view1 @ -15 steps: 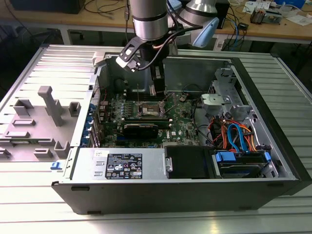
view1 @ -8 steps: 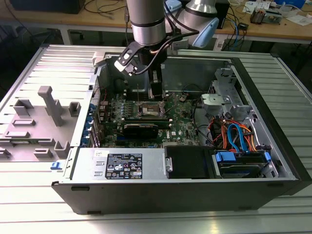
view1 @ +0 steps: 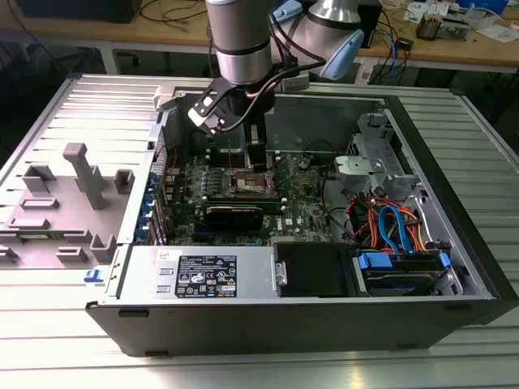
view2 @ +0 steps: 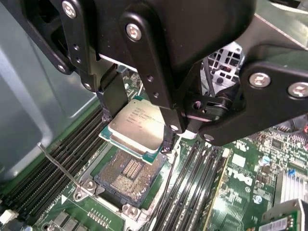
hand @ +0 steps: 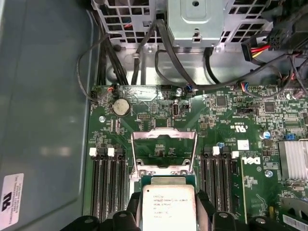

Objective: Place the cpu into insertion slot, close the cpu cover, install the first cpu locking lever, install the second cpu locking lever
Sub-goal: 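Place the cpu into insertion slot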

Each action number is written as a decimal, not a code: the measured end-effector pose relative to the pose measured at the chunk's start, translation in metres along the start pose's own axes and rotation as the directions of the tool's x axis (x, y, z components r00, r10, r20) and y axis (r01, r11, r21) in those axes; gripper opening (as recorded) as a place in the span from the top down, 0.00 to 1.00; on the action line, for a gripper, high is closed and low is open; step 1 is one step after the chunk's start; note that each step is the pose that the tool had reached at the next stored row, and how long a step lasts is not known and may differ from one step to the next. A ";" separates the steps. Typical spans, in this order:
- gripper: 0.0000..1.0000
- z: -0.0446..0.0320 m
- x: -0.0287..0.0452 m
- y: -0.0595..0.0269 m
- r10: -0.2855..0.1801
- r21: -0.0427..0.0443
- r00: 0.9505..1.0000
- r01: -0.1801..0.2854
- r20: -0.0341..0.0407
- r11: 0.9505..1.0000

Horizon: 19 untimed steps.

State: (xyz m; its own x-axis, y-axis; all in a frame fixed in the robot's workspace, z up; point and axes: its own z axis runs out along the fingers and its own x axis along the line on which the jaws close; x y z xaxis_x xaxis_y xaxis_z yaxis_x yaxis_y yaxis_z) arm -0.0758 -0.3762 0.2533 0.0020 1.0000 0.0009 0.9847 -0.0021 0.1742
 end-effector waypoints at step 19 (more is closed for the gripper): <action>0.45 0.0301 0.0000 -0.0179 0.001 -0.029 1.000 -0.001 0.000 1.000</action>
State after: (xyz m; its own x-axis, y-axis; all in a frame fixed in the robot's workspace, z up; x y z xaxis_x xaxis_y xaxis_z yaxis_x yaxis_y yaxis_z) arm -0.0882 -0.3762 0.2206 0.0032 1.0000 0.0011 0.9792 -0.0034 0.2029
